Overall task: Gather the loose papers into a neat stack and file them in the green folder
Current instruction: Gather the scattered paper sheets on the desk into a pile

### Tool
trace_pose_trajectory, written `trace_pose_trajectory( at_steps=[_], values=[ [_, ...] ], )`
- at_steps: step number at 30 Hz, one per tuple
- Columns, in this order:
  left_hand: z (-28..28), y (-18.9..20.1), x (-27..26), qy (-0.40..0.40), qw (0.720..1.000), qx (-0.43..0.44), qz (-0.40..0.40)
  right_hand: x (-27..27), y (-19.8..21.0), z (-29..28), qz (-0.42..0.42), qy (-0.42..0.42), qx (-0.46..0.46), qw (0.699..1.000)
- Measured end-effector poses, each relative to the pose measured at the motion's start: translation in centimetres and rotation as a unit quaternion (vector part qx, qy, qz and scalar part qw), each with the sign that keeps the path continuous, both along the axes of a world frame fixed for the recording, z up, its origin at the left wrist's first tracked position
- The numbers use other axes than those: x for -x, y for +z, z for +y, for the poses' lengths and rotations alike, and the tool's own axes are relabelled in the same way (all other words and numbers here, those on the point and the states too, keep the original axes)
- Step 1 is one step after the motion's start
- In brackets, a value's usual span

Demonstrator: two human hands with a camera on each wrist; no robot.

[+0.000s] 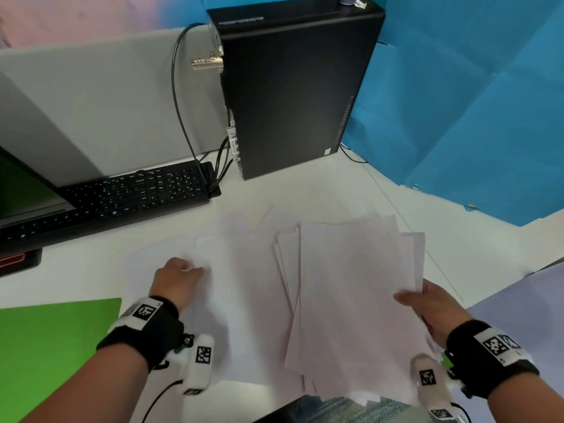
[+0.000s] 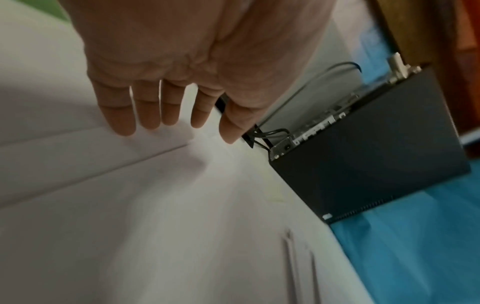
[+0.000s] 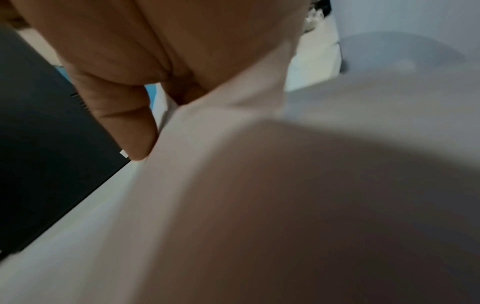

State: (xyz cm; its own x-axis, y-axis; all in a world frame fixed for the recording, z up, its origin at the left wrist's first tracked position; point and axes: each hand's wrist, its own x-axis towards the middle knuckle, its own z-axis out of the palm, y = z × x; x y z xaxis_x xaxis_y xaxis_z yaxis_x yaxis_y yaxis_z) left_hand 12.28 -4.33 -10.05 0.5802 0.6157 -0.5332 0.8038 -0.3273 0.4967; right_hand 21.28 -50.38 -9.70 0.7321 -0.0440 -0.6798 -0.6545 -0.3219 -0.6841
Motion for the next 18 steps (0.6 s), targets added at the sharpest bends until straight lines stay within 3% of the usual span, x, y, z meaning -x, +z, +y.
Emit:
trace_pose_trajectory(
  at_steps=[2, 4, 7, 12, 18],
  values=[
    [-0.4, 1.1, -1.0, -0.139, 0.981, -0.126, 0.053, 0.5, -0.2, 0.7, 0.009, 0.0, -0.018, 1.0],
    [-0.9, 2.0, -2.9, -0.279, 0.938, -0.204, 0.034, 0.7, -0.5, 1.2, 0.003, 0.008, 0.015, 1.0],
    [-1.4, 2.1, -6.2, -0.405, 0.899, -0.163, 0.043, 1.0, -0.4, 1.8, -0.018, 0.016, 0.079, 0.997],
    [-1.6, 1.7, -10.1, -0.435, 0.88, -0.161, 0.098, 1.9, -1.2, 1.8, -0.009, 0.008, 0.113, 0.994],
    [-1.7, 1.6, -10.6, -0.459, 0.854, -0.191, 0.152, 2.2, -1.8, 1.9, -0.001, -0.01, 0.132, 0.991]
  ],
)
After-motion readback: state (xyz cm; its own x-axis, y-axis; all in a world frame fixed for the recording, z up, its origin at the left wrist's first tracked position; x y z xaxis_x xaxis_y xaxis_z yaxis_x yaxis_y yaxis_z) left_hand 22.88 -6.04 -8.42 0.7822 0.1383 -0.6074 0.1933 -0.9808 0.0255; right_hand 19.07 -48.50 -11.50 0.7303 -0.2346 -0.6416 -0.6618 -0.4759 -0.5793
